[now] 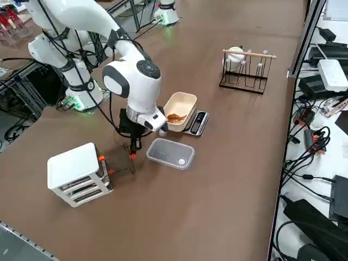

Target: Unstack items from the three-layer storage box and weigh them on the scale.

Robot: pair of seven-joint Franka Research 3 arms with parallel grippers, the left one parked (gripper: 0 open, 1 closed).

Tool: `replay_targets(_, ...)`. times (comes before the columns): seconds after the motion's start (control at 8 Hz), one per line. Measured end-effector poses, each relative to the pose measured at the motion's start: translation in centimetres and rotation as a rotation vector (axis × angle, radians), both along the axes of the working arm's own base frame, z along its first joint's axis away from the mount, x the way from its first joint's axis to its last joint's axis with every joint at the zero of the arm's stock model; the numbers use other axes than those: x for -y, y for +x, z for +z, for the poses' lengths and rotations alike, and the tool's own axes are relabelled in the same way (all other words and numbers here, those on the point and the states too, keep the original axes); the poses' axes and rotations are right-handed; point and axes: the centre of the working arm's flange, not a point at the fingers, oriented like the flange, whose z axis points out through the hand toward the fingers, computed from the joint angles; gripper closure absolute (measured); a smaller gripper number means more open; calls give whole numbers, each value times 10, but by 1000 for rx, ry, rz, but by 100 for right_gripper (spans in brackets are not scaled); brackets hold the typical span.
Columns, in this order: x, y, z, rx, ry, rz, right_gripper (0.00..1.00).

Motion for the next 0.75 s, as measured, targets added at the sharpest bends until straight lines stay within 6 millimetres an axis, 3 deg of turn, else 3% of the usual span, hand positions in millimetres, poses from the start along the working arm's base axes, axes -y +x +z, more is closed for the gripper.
replay_targets(0.75,49,-38,-10,-64,-57,-7,98)
